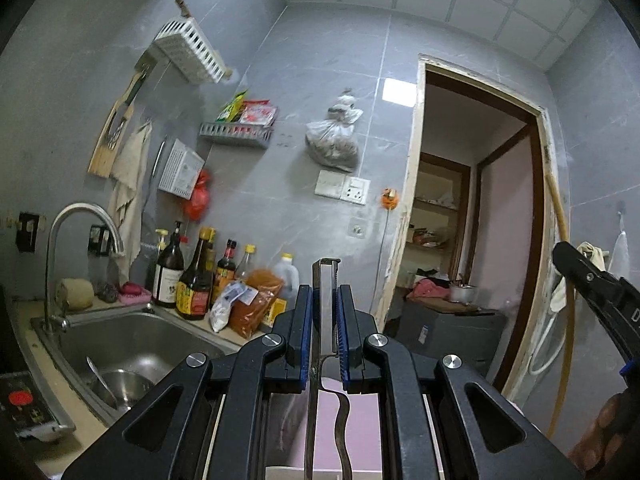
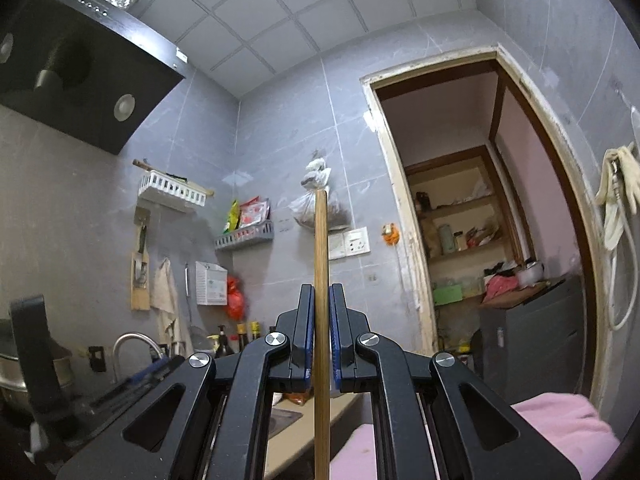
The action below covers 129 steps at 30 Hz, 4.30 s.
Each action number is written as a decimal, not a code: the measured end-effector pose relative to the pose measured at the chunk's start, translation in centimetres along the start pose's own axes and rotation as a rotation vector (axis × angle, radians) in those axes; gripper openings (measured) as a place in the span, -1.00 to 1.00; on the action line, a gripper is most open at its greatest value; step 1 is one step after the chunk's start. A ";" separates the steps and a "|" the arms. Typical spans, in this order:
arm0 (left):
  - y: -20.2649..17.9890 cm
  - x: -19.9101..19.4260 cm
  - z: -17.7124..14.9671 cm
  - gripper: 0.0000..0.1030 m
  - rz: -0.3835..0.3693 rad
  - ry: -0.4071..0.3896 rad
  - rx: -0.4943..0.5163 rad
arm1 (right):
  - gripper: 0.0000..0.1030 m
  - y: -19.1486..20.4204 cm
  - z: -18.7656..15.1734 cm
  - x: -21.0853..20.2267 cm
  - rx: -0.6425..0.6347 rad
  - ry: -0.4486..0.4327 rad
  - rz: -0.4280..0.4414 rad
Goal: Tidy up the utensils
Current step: 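Carry the fork with the left tool while the right tool carries its chopstick toward the white holder, then open the left tool to drop the fork into the holder while the right tool releases its chopstick, then move both tools back over the utensils on the pink cloth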
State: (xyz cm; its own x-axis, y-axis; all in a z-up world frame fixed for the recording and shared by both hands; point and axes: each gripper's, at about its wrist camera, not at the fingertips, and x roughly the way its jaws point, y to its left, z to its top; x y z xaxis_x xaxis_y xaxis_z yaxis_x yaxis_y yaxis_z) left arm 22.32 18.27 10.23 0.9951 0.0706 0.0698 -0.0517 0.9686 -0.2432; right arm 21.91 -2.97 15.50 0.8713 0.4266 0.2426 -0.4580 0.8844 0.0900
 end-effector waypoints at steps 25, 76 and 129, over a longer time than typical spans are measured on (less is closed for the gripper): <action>0.1 1.0 -2.6 -0.82 0.007 0.055 -0.042 | -0.90 -1.1 -3.3 2.6 0.037 0.066 0.030; -10.4 -5.2 -1.9 0.80 -0.195 0.147 0.043 | 0.93 -10.3 1.4 -9.5 -0.166 0.129 -0.129; -22.4 11.0 -22.1 -0.52 -0.313 1.010 0.213 | -0.47 -28.7 -13.5 -4.2 0.148 1.063 -0.095</action>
State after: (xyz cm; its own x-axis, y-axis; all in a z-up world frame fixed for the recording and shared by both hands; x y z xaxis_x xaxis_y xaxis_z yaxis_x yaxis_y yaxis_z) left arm 36.33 -7.89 -4.92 0.5714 -0.3222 -0.7548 0.3002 0.9380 -0.1732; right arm 33.78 -27.60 -1.11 0.5781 0.3663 -0.7291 -0.3351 0.9213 0.1972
